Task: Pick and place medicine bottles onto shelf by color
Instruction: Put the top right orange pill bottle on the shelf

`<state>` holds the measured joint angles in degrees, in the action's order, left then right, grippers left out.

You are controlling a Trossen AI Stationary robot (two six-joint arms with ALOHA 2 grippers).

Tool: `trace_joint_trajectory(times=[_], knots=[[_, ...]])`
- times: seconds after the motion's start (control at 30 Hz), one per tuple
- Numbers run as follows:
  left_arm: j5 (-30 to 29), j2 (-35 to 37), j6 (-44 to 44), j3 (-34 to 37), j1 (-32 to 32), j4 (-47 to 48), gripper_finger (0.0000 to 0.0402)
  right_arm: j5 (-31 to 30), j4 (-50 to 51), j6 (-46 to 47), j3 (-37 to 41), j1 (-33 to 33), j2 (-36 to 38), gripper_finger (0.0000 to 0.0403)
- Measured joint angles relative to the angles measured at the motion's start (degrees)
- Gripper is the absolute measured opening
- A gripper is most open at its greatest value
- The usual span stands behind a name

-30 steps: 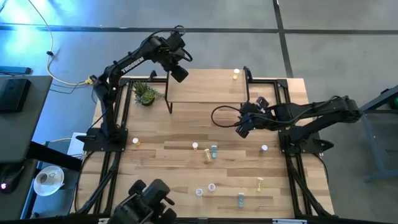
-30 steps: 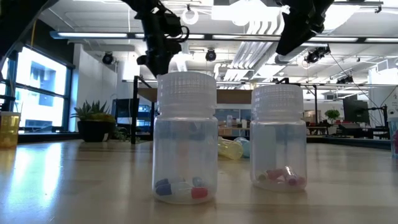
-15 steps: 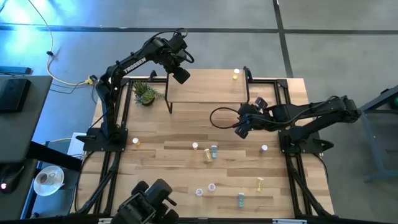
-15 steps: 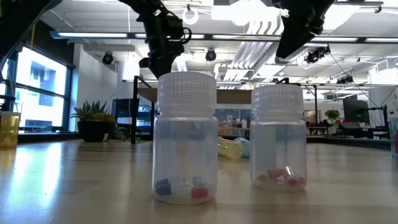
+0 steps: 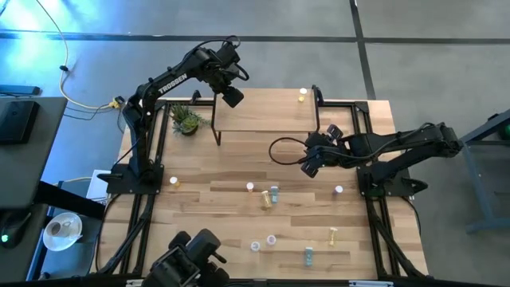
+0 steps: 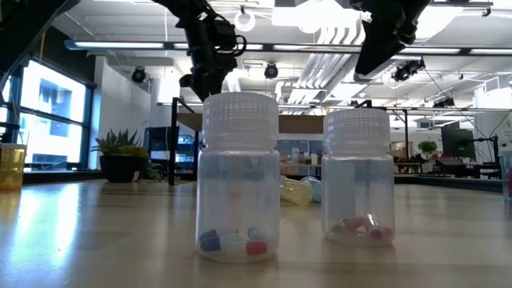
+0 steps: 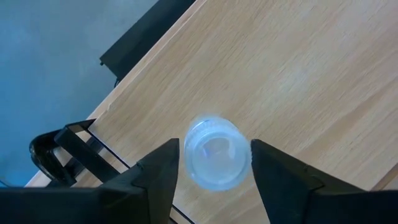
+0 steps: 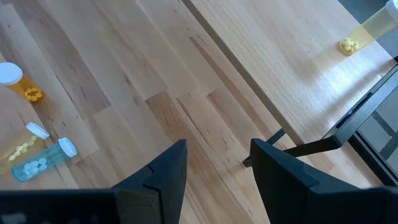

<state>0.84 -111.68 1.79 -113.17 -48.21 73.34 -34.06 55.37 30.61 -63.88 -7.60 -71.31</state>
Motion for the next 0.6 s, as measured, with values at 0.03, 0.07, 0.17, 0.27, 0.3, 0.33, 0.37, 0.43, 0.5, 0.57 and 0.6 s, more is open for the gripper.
trace_joint_trajectory(times=[0.03, 0.07, 0.17, 0.27, 0.3, 0.33, 0.37, 0.43, 0.5, 0.57, 0.6], knots=[[0.0, 0.0, 0.0, 0.0, 0.0, 0.0, 0.0193, 0.0, 0.0, 0.0, 0.0, 0.0, 0.0, 0.0167], [0.0, 0.0, 0.0, 0.0, 0.0, -0.1, 0.0196, 0.0, 0.0, 0.0, 0.0, 0.0, 0.0, 0.0167], [0.0, 0.0, 0.0, 0.0, 0.0, -0.1, 0.0202, 0.0, 0.0, 0.0, 0.0, 0.0, 0.0, 0.0167], [0.0, 0.0, -1.1, -0.3, 0.0, 0.2, 0.0204, 0.0, 0.0, 0.0, 0.0, 0.0, 0.0, 0.0167], [0.0, 0.0, -1.4, -0.7, -0.1, 0.3, 0.0204, 0.0, 0.0, 0.0, 0.0, 0.0, 0.0, 0.0167], [0.0, 0.0, -1.5, -1.2, -0.1, 0.2, 0.0204, 0.0, 0.0, 0.0, 0.0, 0.0, 0.0, 0.0167], [0.0, 0.0, -1.5, -1.8, -0.1, 0.2, 0.0204, 0.0, 0.0, 0.0, 0.0, 0.0, 0.0, 0.0167], [0.0, 0.0, -1.8, -3.1, -0.1, 0.3, 0.0203, 0.0, 0.0, 0.0, 0.0, 0.0, 0.0, 0.0167], [0.0, 0.0, -2.0, -4.8, -0.1, 0.7, 0.0203, 0.0, 0.0, 0.0, 0.0, 0.0, 0.0, 0.0167], [0.0, 0.0, -2.0, -6.5, -0.1, 1.5, 0.0203, 0.0, 0.0, 0.0, 0.0, 0.0, 0.0, 0.0167], [0.0, 0.0, -2.0, -7.3, -0.1, 2.1, 0.0203, 0.0, 0.0, 0.0, 0.0, 0.0, 0.0, 0.0167]])
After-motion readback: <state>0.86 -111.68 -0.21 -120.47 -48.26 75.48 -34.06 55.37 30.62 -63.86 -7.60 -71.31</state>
